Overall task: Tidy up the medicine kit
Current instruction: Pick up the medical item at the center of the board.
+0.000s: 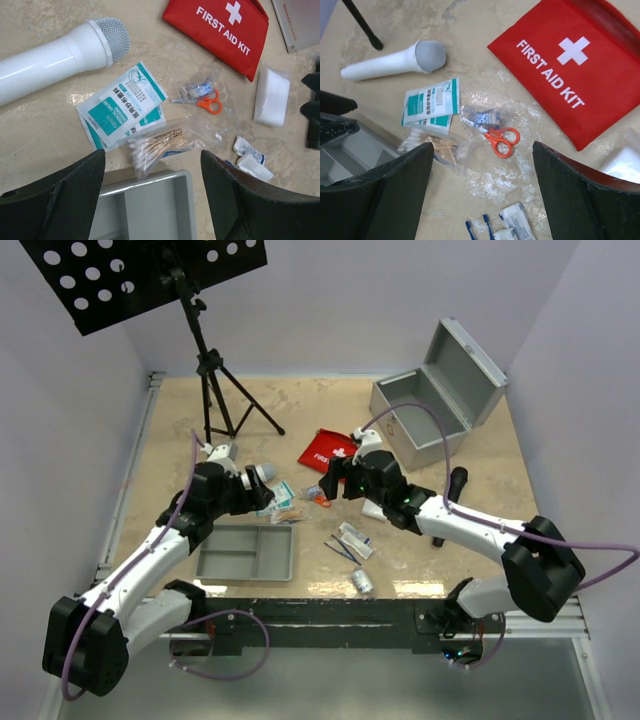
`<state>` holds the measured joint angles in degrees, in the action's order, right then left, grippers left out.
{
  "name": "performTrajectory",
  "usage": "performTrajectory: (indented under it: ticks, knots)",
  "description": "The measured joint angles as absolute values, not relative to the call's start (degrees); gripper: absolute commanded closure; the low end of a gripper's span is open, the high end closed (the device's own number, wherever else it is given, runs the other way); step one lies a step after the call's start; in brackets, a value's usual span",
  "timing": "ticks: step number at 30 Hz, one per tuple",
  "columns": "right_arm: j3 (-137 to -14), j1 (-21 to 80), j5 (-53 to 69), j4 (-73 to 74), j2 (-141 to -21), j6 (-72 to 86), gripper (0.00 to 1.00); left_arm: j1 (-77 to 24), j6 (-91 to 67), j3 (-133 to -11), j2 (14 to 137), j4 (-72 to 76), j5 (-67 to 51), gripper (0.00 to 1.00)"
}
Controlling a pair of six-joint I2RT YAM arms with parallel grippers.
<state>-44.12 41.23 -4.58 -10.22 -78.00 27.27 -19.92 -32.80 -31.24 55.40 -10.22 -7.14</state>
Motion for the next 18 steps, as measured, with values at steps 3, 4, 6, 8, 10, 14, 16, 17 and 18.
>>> performTrajectory:
  ticks: [3,4,6,8,10,14,16,17,18]
  knots:
    - [-45.21,43.55,-7.31,-9.08,-79.83,27.24,0.14,-19.92,-33.87,-31.20,55.37,-10.17,-6.20,0.19]
    - [-45.50,43.75,-8.60,-8.40,-80.09,27.46,0.13,-19.92,-33.95,-31.20,55.37,-10.15,-6.04,0.19]
    - [-46.17,43.66,-12.10,-6.74,-80.47,28.53,0.08,-19.92,-34.33,-31.20,55.37,-10.09,-5.72,0.19]
    - [-46.65,43.40,-15.55,-4.91,-80.55,30.11,0.02,-19.92,-34.83,-31.18,55.37,-10.02,-5.54,0.19]
    - [-47.05,42.87,-19.11,-2.50,-80.55,32.64,0.01,-19.92,-35.05,-31.14,55.37,-9.87,-5.41,0.19]
    - [-47.13,39.83,-22.65,2.57,-80.47,37.32,0.02,-19.92,-35.66,-30.92,55.18,-9.50,-4.84,0.19]
    - [-47.13,38.26,-23.14,4.03,-80.38,38.61,0.02,-19.92,-36.10,-30.70,55.05,-9.17,-4.43,0.19]
    - [-47.13,37.74,-23.22,4.51,-80.36,39.00,0.01,-19.92,-36.40,-30.61,55.02,-9.10,-4.21,0.19]
    - [-47.13,37.21,-23.24,5.17,-80.36,39.44,0.01,-19.92,-36.47,-30.59,55.02,-9.10,-4.03,0.19]
